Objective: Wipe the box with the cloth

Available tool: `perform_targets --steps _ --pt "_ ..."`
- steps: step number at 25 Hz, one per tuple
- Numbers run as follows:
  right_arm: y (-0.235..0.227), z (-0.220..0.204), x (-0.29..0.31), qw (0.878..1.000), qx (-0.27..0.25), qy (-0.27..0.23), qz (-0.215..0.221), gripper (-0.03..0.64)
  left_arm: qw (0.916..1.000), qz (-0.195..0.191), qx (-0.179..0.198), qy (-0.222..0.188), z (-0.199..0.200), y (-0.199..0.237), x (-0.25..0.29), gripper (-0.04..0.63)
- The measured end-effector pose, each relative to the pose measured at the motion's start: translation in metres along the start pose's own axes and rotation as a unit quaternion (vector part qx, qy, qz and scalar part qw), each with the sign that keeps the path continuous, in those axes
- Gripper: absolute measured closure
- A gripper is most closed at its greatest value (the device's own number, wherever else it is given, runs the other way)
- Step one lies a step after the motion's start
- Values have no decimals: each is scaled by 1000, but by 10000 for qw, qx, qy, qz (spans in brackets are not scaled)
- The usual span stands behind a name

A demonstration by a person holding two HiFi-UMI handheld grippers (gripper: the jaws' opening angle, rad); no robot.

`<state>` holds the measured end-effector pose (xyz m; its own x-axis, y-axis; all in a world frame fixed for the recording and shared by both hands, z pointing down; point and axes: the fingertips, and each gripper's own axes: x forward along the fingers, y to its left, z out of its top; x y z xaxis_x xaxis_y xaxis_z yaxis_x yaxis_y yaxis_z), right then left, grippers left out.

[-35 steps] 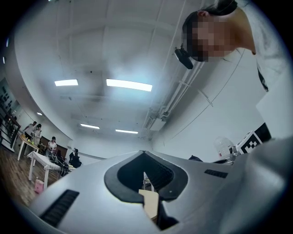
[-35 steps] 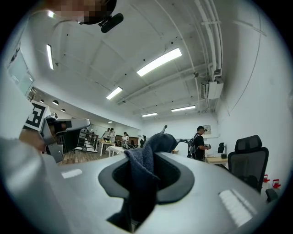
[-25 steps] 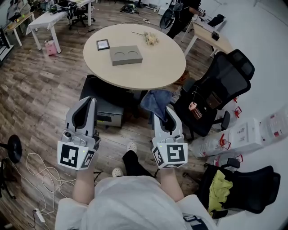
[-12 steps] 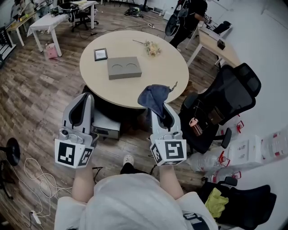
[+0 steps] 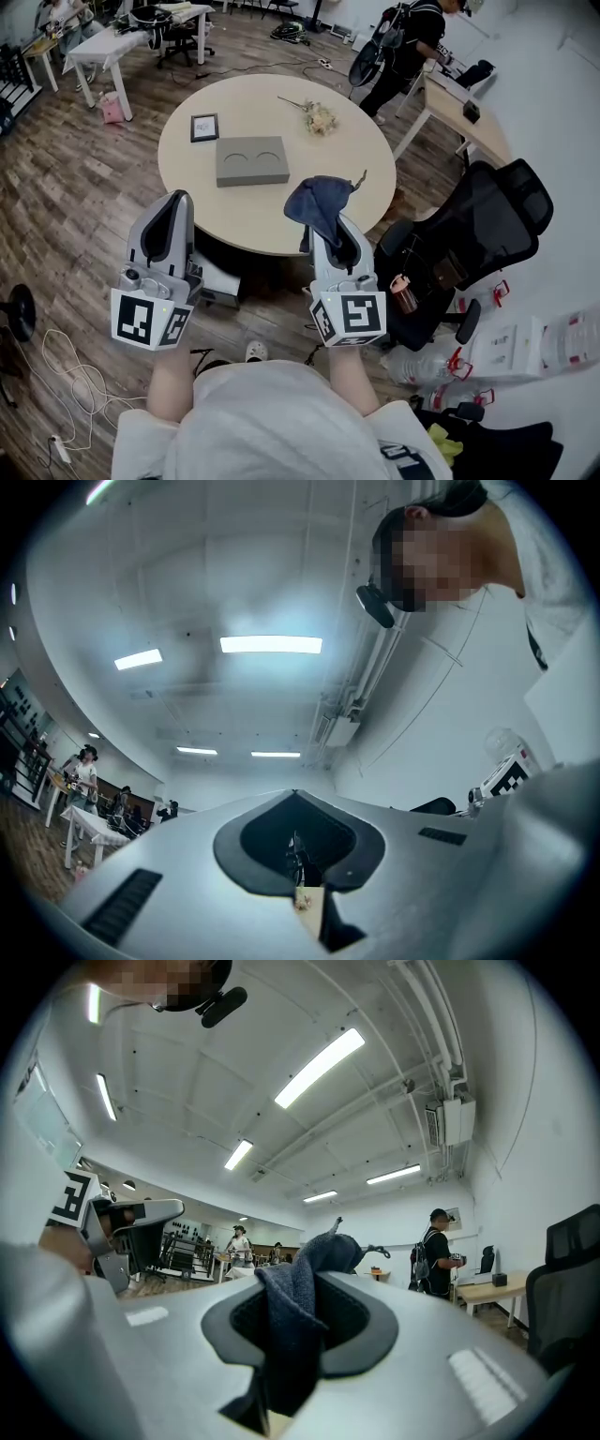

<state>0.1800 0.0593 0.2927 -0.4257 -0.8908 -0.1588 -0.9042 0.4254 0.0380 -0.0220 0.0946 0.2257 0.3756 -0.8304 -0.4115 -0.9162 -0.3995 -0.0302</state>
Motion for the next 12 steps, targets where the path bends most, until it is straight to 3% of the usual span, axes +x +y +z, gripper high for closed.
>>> perform_targets --steps 6,12 --pt "-27 -13 16 9999 137 44 59 528 9999 52 89 113 -15 -10 21 589" --pt "-27 -23 40 9996 242 122 109 528 9996 104 111 219 -24 7 33 589"
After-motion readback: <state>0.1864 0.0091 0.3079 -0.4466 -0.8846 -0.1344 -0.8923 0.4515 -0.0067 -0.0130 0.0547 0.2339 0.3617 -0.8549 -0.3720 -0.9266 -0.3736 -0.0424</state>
